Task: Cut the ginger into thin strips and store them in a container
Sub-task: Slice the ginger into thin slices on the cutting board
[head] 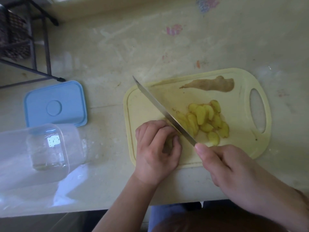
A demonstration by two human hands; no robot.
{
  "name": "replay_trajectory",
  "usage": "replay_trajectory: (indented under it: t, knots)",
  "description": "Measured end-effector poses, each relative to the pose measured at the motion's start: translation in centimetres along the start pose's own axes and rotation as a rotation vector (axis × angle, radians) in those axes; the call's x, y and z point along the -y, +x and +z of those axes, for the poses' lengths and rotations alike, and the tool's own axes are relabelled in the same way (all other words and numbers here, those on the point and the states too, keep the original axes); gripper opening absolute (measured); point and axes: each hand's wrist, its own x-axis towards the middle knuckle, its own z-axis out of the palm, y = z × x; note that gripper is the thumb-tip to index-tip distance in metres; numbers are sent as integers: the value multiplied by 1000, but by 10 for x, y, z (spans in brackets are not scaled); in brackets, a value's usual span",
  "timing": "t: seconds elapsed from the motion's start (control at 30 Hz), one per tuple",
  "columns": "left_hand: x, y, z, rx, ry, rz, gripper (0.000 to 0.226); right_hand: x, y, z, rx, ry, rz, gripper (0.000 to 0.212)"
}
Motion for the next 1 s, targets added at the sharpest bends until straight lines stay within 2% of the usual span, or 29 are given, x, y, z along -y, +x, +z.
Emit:
replay_trajectory:
  t: [0.3, 0.6, 0.73, 0.83, 0.97, 1.0]
  knots:
    - [2, -1, 0, -24, -17, 23, 14, -1, -17, -3, -2, -94, 6, 86]
    - [0, 1, 0, 1, 1, 21, 12, 1, -4, 6, 13, -24, 24, 83]
    - [1, 0, 0, -1, -5, 22, 9, 7, 11, 13, -4, -28, -18, 82]
    - [2, 0, 0, -3, -1, 22, 13, 7, 16, 15, -35, -27, -24, 71]
    - [0, 0, 0, 2, 12, 2, 5, 0, 6, 6, -91, 34, -18, 67]
    - [0, 0, 0, -1, 13, 0, 6, -3, 2, 3, -88, 51, -10, 72]
